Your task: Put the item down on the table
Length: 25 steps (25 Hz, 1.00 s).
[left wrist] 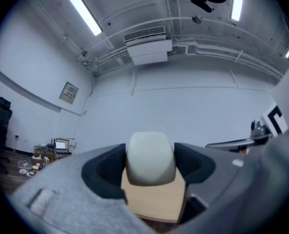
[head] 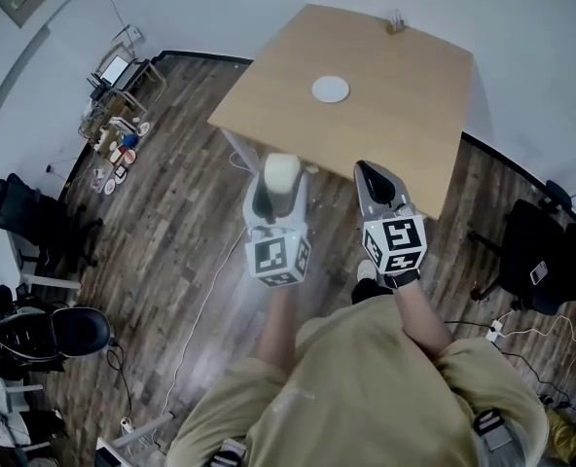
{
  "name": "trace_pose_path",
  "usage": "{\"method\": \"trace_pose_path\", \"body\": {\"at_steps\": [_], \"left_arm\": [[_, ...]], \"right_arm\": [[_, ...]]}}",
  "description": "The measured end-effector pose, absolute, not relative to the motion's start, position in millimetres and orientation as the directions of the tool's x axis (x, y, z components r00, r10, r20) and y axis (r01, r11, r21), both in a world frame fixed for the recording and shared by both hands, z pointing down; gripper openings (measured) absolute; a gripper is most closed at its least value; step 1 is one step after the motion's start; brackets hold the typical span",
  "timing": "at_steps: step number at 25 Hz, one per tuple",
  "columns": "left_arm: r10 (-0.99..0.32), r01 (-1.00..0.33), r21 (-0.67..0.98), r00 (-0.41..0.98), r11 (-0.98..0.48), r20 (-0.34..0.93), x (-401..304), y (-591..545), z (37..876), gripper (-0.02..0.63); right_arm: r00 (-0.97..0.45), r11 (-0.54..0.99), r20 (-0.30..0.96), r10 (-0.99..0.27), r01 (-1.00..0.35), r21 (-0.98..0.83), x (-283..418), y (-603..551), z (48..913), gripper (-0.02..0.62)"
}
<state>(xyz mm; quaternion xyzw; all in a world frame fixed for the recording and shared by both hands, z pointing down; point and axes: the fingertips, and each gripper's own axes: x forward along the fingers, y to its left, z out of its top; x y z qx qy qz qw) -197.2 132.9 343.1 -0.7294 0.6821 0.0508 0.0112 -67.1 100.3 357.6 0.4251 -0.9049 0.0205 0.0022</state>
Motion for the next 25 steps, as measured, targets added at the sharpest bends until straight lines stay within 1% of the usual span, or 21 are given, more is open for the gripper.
{"method": "trace_pose_path", "body": {"at_steps": [3, 7, 13, 17, 22, 25], "left_arm": [[-0.993, -0.998, 0.044, 0.050, -0.055, -0.111, -189.8, 94.0, 328.8, 0.310], [-0.992, -0.998, 0.041, 0.034, -0.039, -0.119, -187.4, 50.4, 320.7, 0.310], [-0.995, -0.998, 0.045, 0.038, -0.042, -0.092, -166.1, -10.2, 332.5, 0.310], [-0.997, -0.999, 0.032, 0.025, -0.027, -0.066, -147.4, -42.6, 351.4, 0.310], [-0.999, -0.998, 0.039, 0.044, -0.044, 0.002, -117.5, -74.9, 385.6, 0.310], [-0.998, -0.998, 0.036, 0.043, -0.042, 0.036, -126.5, -89.9, 394.6, 0.310]], "right_arm": [[-0.659, 0.659, -0.007, -0.752, -0.751, -0.031, -64.1, 55.6, 342.7, 0.005], [-0.662, 0.662, -0.028, -0.749, -0.744, -0.091, -58.2, 3.5, 334.8, 0.005], [-0.655, 0.653, -0.021, -0.755, -0.749, -0.112, -33.4, -55.4, 342.4, 0.005], [-0.682, 0.681, -0.046, -0.730, -0.721, -0.127, -16.0, -81.9, 352.6, 0.005], [-0.673, 0.665, -0.003, -0.740, -0.730, -0.158, 10.2, -116.9, 382.6, 0.005], [-0.673, 0.658, 0.030, -0.739, -0.731, -0.178, 0.3, -135.3, 394.2, 0.005]]}}
